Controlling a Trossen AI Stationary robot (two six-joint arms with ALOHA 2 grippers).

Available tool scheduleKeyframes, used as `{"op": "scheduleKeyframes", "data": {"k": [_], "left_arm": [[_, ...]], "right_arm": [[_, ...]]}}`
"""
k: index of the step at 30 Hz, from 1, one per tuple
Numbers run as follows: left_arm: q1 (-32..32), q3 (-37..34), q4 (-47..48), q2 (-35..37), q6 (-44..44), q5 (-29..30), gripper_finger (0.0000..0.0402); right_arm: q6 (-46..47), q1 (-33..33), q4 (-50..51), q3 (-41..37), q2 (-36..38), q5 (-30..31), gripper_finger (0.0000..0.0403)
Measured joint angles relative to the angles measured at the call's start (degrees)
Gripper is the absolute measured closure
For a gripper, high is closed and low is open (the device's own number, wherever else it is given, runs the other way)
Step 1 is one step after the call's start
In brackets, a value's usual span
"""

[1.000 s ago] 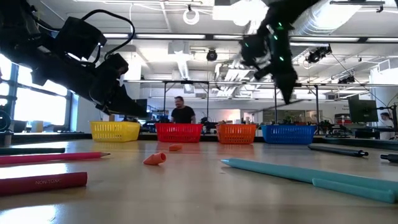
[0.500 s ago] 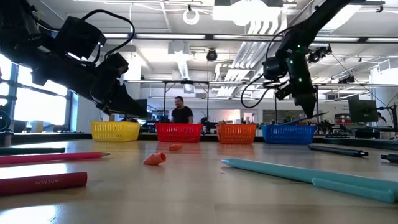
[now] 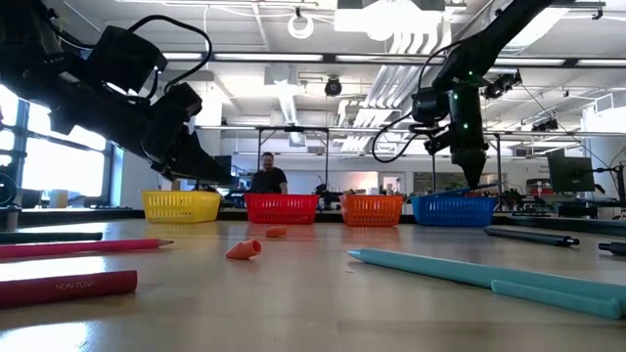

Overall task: Sort crayons/erasers/pens/pencils in bins
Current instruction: Put the blue pencil into the blue basket

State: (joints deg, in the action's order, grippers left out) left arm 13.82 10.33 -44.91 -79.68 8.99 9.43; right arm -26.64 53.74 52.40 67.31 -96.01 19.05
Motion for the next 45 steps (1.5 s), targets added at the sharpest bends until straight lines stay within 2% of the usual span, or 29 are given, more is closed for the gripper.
{"op": "scheduleKeyframes", "data": {"k": [13, 32, 35, 38, 42, 45], "left_arm": [[-0.16, 0.00, -0.09, 0.00, -0.60, -1.85, 0.0401], [-1.17, 0.00, -0.11, 0.00, -0.63, -1.40, 0.0401], [-1.09, 0.00, -0.11, 0.00, -0.63, -1.40, 0.0401], [-1.09, 0.00, -0.11, -0.01, -0.63, -1.40, 0.0401], [-1.09, 0.00, -0.13, 0.00, -0.70, -1.38, 0.0401], [-1.09, 0.00, -0.13, -0.01, -0.78, -1.36, 0.0401]], "right_arm": [[0.89, -0.13, -0.68, 0.00, -0.07, -1.12, 0.0389], [2.15, -0.98, 0.17, -0.02, -3.06, -4.96, 0.0387], [2.27, -0.98, 0.18, -0.02, -3.06, -4.98, 0.0374], [2.68, -0.99, 0.18, -0.02, -3.06, -4.82, 0.0343], [3.66, -1.77, 2.72, 1.63, -3.05, -1.58, 0.0297], [4.15, -2.91, 5.38, 3.32, -2.12, -1.23, 0.0278]]}}
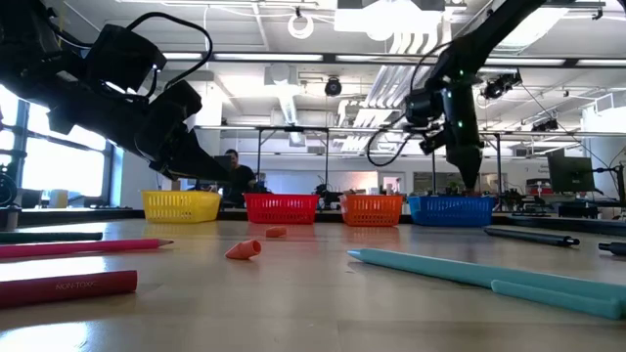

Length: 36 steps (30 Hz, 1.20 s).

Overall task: Sort crayons/erasers/pens/pencils in bins
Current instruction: Put the blue pencil into the blue basket, then put the orange eraser into the red basket

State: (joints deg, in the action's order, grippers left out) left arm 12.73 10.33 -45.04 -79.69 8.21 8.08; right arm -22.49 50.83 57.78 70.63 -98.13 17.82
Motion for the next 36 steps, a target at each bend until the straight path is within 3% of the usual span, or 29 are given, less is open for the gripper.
{"op": "scheduleKeyframes", "data": {"k": [4, 7, 11, 15, 21, 26, 30, 36], "left_arm": [[0.00, 0.00, -0.02, 0.01, 0.07, 0.09, 0.0401], [0.00, 0.00, -0.02, 0.01, 0.13, 0.09, 0.0401], [0.00, 0.00, 0.04, 0.00, 0.15, 0.09, 0.0401], [-0.02, 0.00, -0.01, 0.00, 0.13, 0.09, 0.0401], [-0.02, 0.00, -1.51, 0.01, -0.89, 0.07, 0.0401], [-0.04, 0.04, -4.55, -0.01, -0.90, 0.07, 0.0401], [-0.06, 0.04, -8.93, -0.01, -0.87, 0.07, 0.0401], [-0.12, 0.05, -11.30, 0.00, -0.83, -0.53, 0.0401]], "right_arm": [[0.52, -2.51, 0.86, 0.88, 4.39, -1.80, 0.0289], [1.23, -3.64, -3.09, -0.71, 8.86, -8.11, 0.0323], [2.12, -4.90, -16.80, -7.90, 15.39, -17.19, 0.0385], [5.34, -8.28, -33.42, -18.77, 21.31, -22.61, 0.0391], [14.13, -17.23, -65.51, -35.91, 26.82, -22.13, 0.0399], [20.94, -24.61, -89.83, -46.25, 27.32, -22.10, 0.0398], [25.61, -30.19, -99.48, -50.88, 27.32, -18.83, 0.0401], [25.14, -39.22, -102.04, -53.21, 27.32, -7.29, 0.0403]]}}
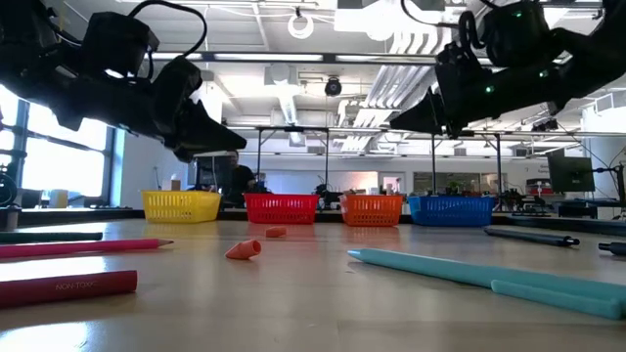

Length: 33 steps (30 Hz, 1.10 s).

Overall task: Sort crayons/erasers/pens/pencils in bins
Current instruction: Put the orange eraser into the red basket

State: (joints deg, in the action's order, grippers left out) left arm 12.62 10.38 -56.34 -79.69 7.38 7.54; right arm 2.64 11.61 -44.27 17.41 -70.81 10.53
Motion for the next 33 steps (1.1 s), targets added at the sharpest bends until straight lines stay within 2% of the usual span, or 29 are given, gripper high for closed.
{"op": "scheduleKeyframes", "data": {"k": [4, 9, 21, 28, 31, 33], "left_arm": [[-0.08, 0.01, 0.79, -0.01, -0.04, -2.83, 0.0401], [-0.08, 0.01, 1.09, -0.01, -0.04, -3.16, 0.0401], [-0.08, -0.01, 1.48, -0.01, 1.00, -3.29, 0.0401], [-0.08, -0.01, 4.70, -0.01, 7.24, -6.70, 0.0401], [0.12, -0.01, 4.77, -0.01, 4.88, -3.68, 0.0401], [0.12, -0.02, 4.72, -0.01, 6.85, 0.18, 0.0401]], "right_arm": [[-0.38, -4.56, -0.99, 0.00, 0.00, 4.63, 0.0403], [-2.27, -8.14, -1.16, 0.00, -0.12, 8.92, 0.0403], [-6.71, -5.64, -3.62, 0.04, -0.13, 8.82, 0.0403], [-8.66, -4.00, -5.40, 0.04, -0.13, 6.44, 0.0403], [-10.59, -3.88, -5.94, 0.04, -0.17, 5.07, 0.0403], [-13.07, -3.43, -8.60, 0.04, -0.17, 4.56, 0.0403]]}}
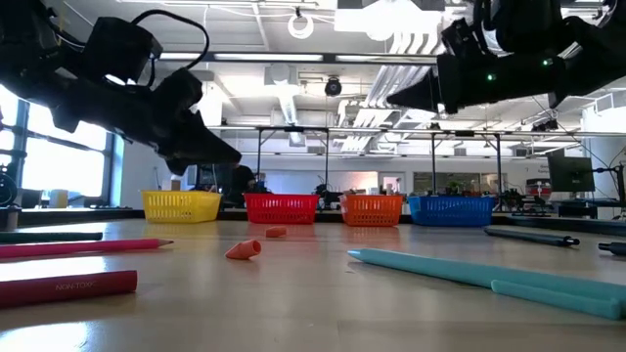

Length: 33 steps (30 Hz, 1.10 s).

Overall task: Sort crayons/erasers/pens/pencils in bins
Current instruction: Put the orange eraser into the red basket

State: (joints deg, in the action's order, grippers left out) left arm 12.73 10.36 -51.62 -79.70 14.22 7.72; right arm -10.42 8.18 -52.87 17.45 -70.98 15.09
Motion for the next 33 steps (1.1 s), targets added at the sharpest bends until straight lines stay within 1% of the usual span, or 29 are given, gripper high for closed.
{"op": "scheduleKeyframes", "data": {"k": [1, 3, 8, 10, 15, 18, 22, 25, 28, 31, 33], "left_arm": [[0.00, 0.01, 0.05, -0.03, 0.45, 1.37, 0.0401], [0.00, 0.01, 0.47, -0.38, -0.42, 1.82, 0.0401], [-0.04, -0.01, 1.36, -0.42, -5.31, -3.13, 0.0401], [-0.46, -0.01, 1.98, -0.43, -6.30, -3.86, 0.0401], [-2.13, -0.01, 2.12, -0.44, -5.09, -1.98, 0.0401], [-2.86, -0.01, 2.17, -0.44, -6.58, -2.09, 0.0401], [-3.75, -0.01, 2.95, -0.44, -7.37, -2.09, 0.0401], [-3.84, 0.00, 2.57, -0.44, -7.37, -2.13, 0.0401], [-3.75, 0.87, 3.56, -0.44, -7.30, -2.64, 0.0401], [-4.03, 3.46, 7.45, -0.44, -6.41, -3.17, 0.0400], [-4.46, 5.88, 12.16, -0.44, -6.04, -3.21, 0.0396]], "right_arm": [[-1.05, 0.40, -1.89, 0.01, 0.01, -0.09, 0.0403], [-1.90, 1.24, -4.36, 0.07, 0.07, -0.52, 0.0403], [-0.68, 1.39, -1.84, 0.09, 0.07, -1.66, 0.0403], [0.03, 0.76, -1.29, 0.09, 0.09, -1.67, 0.0403], [1.44, -1.33, -1.23, 0.33, 0.10, -0.36, 0.0403], [0.57, -2.84, 2.17, 2.07, 0.11, 1.23, 0.0403], [1.20, -3.49, 10.14, 5.73, 0.03, 1.79, 0.0403], [2.46, -3.23, 13.20, 8.45, -2.08, -1.66, 0.0403], [2.48, -2.44, 13.81, 10.94, -6.05, -6.71, 0.0403], [2.47, -1.33, 13.66, 13.29, -9.82, -12.03, 0.0403], [2.36, -0.33, 14.07, 14.10, -11.53, -14.02, 0.0403]]}}
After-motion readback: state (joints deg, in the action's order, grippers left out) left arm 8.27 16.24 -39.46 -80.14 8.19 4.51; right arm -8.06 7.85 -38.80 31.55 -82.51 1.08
